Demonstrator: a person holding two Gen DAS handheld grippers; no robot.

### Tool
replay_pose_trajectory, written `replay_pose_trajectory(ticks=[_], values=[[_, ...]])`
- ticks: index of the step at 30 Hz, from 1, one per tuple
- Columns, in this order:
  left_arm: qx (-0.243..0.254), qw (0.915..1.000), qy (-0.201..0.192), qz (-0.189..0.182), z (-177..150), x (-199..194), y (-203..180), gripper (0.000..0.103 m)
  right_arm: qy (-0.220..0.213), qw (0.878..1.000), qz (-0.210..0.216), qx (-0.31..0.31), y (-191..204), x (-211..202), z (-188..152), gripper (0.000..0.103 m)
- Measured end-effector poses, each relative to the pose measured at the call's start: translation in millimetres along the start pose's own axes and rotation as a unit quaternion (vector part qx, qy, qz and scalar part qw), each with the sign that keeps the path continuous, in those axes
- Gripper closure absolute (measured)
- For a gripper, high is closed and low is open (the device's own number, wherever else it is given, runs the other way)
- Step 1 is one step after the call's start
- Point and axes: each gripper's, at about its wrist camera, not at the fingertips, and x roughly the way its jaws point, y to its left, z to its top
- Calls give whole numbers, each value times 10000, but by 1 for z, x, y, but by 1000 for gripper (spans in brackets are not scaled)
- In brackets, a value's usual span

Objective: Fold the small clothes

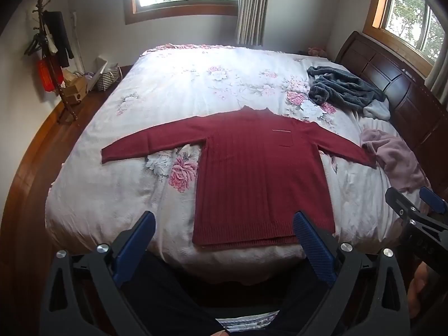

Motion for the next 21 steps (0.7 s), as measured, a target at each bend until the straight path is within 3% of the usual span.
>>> replay_pose_trajectory(ticks=[21], values=[[-16,10000,-18,11,2,-5,0,4,17,10000,-7,24,1,2,0,3]])
